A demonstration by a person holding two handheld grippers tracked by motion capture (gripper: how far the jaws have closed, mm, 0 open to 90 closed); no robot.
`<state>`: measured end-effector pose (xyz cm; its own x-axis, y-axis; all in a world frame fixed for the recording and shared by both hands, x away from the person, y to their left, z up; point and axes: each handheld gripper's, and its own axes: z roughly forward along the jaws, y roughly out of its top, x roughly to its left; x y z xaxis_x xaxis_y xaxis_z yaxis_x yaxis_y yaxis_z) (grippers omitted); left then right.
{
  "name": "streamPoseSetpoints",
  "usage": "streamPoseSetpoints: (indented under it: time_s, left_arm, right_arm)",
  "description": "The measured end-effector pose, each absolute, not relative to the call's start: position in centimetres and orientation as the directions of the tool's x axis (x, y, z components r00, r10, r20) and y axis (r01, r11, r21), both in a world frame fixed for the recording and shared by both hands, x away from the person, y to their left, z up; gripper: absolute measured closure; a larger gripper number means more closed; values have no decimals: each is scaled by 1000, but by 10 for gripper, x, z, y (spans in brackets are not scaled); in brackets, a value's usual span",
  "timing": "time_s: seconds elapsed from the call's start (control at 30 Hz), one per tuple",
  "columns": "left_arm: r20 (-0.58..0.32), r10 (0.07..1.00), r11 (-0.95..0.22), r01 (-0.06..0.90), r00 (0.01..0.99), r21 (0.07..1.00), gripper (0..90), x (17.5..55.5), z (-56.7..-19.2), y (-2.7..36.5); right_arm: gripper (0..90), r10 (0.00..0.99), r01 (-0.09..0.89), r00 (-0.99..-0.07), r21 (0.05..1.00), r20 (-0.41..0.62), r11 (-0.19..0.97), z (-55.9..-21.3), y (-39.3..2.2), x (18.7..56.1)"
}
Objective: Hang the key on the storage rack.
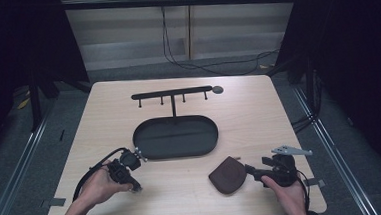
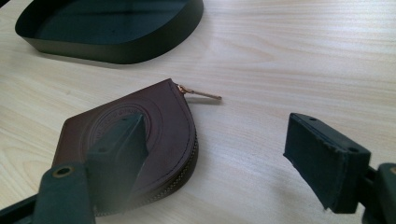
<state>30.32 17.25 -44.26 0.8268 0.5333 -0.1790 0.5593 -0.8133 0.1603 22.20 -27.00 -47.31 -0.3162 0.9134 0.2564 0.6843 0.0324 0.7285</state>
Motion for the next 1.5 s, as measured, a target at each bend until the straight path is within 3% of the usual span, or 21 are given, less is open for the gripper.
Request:
streamPoseSetpoints:
  time_s: [1.0, 1.5]
  left_arm:
    - [-168, 525, -812, 550, 835, 196, 894, 308, -399, 183]
    - [-153, 543, -812, 563, 825, 155, 894, 319, -385, 186]
  right_arm:
    - [208, 915, 690, -307, 723, 260, 26, -473, -270, 222]
    - [205, 916, 691, -306, 723, 260, 25, -473, -270, 222]
